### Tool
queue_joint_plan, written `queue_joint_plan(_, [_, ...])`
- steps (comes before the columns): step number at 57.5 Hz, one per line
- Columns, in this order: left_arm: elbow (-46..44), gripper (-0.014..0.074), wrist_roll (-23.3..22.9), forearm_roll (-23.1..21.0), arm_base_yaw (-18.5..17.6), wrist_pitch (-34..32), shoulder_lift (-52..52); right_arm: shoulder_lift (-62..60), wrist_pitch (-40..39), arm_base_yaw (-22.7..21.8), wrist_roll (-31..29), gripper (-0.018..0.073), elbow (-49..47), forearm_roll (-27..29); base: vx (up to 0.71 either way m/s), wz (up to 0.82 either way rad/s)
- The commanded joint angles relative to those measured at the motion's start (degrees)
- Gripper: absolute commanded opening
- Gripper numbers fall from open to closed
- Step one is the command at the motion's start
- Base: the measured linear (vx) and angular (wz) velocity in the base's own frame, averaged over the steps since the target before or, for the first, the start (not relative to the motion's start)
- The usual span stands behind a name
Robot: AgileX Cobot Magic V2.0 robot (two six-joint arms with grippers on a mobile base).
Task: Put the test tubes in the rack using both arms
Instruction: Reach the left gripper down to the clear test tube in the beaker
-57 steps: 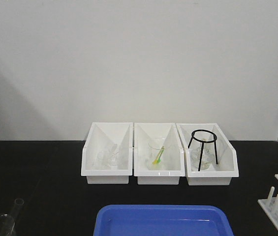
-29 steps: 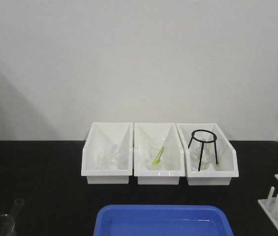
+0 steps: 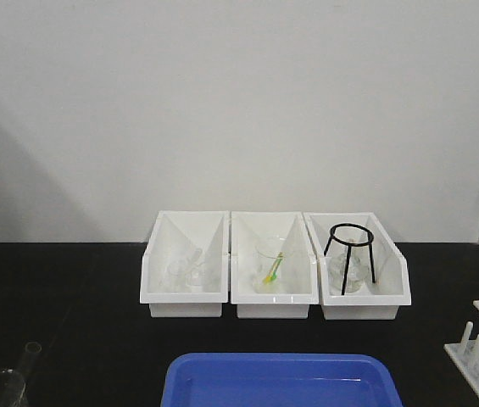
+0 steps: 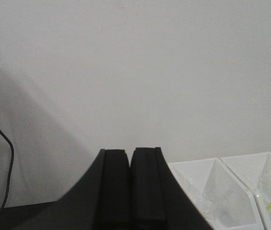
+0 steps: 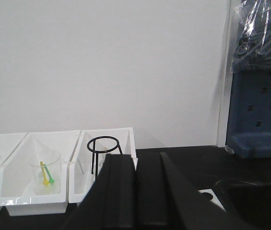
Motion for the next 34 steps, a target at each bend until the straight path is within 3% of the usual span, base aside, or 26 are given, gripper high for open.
queue_joint_plan(1, [-2.27,0.0122,0.02,-0.34,0.00,-4.43,0.71,-0.08,-5.12,0.00,-0.32,0.0102,-2.04,0.05,0.00,0.00])
queue_joint_plan(12, [-2.27,0.0353,0.24,-0.10,0.00,-3.45,1.70,-0.08,-5.06,0.00,-0.53,0.0319,-2.04,0.05,0.00,0.00])
queue_joint_plan(21, [-2.27,0.0524,6.78,0.20,0.00,-3.52,2.93,-0.08,-5.12,0.00,-0.53,0.0501,-2.04,0.05,0.00,0.00])
queue_joint_plan(26, [-2.27,0.0563,10.08,0.10,0.00,-4.62,3.85,-0.08,-5.17,0.00,-0.53,0.0548,-2.04,0.05,0.00,0.00])
queue_joint_plan(34, [-2.27,0.0571,8.38,-0.36,0.00,-5.06,4.70,-0.08,-5.08,0.00,-0.47,0.0562,-2.04,0.05,0.00,0.00])
